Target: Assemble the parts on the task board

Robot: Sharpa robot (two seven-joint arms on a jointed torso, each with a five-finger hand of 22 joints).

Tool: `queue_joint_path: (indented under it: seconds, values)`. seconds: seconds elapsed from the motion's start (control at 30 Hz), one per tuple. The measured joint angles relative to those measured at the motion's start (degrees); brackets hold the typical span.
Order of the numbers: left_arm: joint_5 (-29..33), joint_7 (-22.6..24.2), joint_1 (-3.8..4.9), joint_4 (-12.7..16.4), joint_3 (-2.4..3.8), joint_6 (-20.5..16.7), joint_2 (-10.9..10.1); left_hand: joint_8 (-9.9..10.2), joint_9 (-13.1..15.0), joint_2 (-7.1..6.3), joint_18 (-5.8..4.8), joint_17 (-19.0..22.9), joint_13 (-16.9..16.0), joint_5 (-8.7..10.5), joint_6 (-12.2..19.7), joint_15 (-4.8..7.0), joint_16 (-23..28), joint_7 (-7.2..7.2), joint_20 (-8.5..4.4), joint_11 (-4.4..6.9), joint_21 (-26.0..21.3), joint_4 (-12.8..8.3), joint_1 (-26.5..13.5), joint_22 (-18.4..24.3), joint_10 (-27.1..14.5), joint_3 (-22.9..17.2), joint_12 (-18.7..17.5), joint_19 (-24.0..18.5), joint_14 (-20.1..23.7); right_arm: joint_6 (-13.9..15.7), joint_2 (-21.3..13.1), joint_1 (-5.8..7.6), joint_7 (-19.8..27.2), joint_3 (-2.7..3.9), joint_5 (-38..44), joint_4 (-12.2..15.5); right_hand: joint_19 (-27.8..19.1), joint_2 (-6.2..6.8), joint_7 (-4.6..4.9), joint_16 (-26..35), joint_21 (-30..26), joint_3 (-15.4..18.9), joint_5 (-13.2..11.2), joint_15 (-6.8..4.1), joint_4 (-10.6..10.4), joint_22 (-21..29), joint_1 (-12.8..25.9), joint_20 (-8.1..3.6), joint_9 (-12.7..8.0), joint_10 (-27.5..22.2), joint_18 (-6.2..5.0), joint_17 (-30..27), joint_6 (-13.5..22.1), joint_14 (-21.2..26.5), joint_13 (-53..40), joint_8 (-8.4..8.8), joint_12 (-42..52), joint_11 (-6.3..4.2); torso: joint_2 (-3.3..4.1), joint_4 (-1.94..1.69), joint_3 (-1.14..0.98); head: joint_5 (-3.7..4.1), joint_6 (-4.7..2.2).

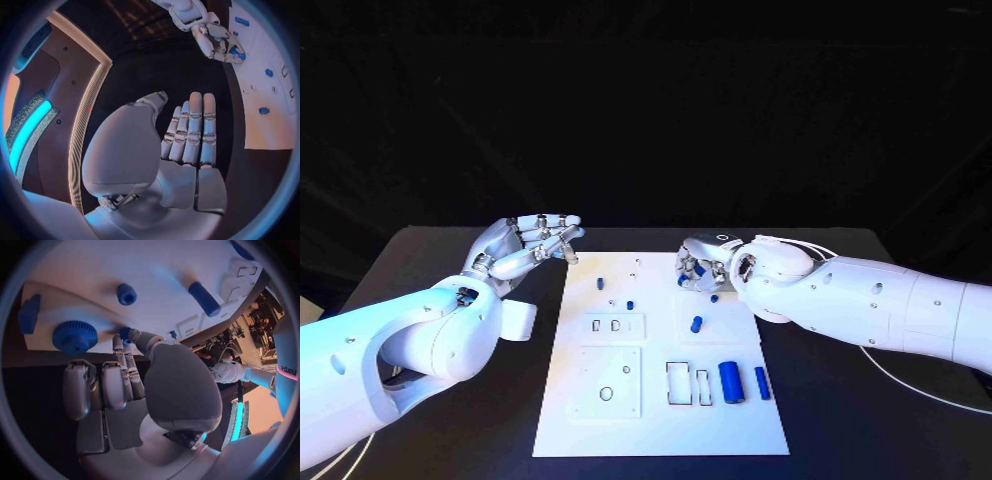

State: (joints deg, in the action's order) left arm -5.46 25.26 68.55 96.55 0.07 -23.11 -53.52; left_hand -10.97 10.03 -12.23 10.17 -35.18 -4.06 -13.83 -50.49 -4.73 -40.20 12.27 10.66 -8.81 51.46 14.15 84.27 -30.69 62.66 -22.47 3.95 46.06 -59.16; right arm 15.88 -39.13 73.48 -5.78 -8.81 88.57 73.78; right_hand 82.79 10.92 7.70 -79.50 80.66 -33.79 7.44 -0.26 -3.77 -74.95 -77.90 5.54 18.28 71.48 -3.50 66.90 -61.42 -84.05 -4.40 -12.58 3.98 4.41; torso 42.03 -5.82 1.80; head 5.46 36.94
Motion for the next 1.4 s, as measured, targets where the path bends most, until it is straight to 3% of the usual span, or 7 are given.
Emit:
queue_joint_path:
  seconds: [0.37,0.57,0.97,1.17,1.4]
  values:
    - [0.0,-0.1,0.02,-0.2,0.00,0.1,0.0,0.0,0.1,0.00,0.00,0.0,0.0,0.00,0.0,0.00,0.0,0.00,0.00,0.00,0.3,-0.1,0.0,-0.2,0.0,-0.4,0.0,0.0,0.0,7.2,3.1,0.55,-1.6,0.23,0.0,-0.1,0.0,-0.52,-0.08,-0.2,0.2,-0.8,-0.4,-0.08,0.7,0.0,-0.5,0.00,0.5,0.0,0.00,-0.1,-0.1,-0.1,-0.1,-0.19,0.2,0.00,0.00,-0.25,0.05,-0.07,-0.21]
    - [0.1,-0.1,0.03,-0.3,0.00,0.2,0.0,0.0,0.1,0.00,0.00,0.0,0.0,0.00,0.0,0.00,0.0,0.00,-0.21,0.00,0.3,-0.1,0.0,-0.2,0.0,-0.4,0.0,-0.2,0.0,9.6,6.0,0.70,-2.3,0.31,0.1,-1.9,0.0,-0.60,-0.07,-0.2,0.2,-0.8,-0.2,-0.07,0.7,0.0,-0.6,0.00,0.6,0.0,0.00,-0.1,-0.1,-0.1,-0.1,-0.16,0.2,0.00,0.03,-0.39,0.09,-0.10,-0.27]
    - [0.1,-0.1,0.14,-0.4,0.00,0.3,0.2,0.0,0.0,0.00,0.00,0.0,0.0,0.00,0.0,0.00,0.0,0.00,-0.21,0.00,0.2,-0.1,0.0,-0.2,0.0,-0.4,0.0,-0.2,0.0,11.0,11.3,0.58,-2.7,0.35,0.2,-7.3,0.0,-0.59,0.15,-0.2,0.2,-1.2,-0.2,-0.07,0.7,0.0,-0.6,0.00,0.8,0.0,0.00,-0.1,0.1,-0.1,-0.2,-0.14,0.1,0.00,0.12,-0.64,0.16,-0.15,-0.07]
    - [0.1,-0.2,1.15,-0.3,-0.01,0.4,0.2,0.0,0.0,0.00,0.00,0.0,0.0,0.00,0.0,0.00,0.0,0.00,-0.21,0.00,0.2,-0.1,0.0,-0.2,0.0,-0.4,0.0,-0.2,0.0,10.9,12.1,0.49,-2.7,0.34,0.2,-8.7,0.0,-0.59,0.16,-0.2,0.2,-1.2,-0.2,-0.07,0.7,0.0,-0.6,0.00,0.7,0.0,0.00,-0.1,0.1,-0.1,-0.3,-0.03,0.1,0.00,0.28,-0.66,0.22,-0.33,-0.10]
    - [0.1,-0.2,1.62,-0.3,0.00,0.4,0.2,0.0,0.0,0.00,0.00,0.0,0.0,0.00,0.0,0.00,0.0,0.00,-0.21,0.00,0.2,-0.1,0.0,-0.2,0.0,-0.4,0.0,-0.2,0.0,10.4,12.7,0.37,-2.9,0.31,0.2,-9.9,0.0,-0.58,0.24,-0.2,0.2,-1.2,-0.2,-0.07,0.7,0.0,-0.6,0.00,0.8,0.0,0.00,-0.1,0.2,-0.1,-0.3,0.03,0.0,0.00,0.48,-0.77,0.30,-0.36,0.01]
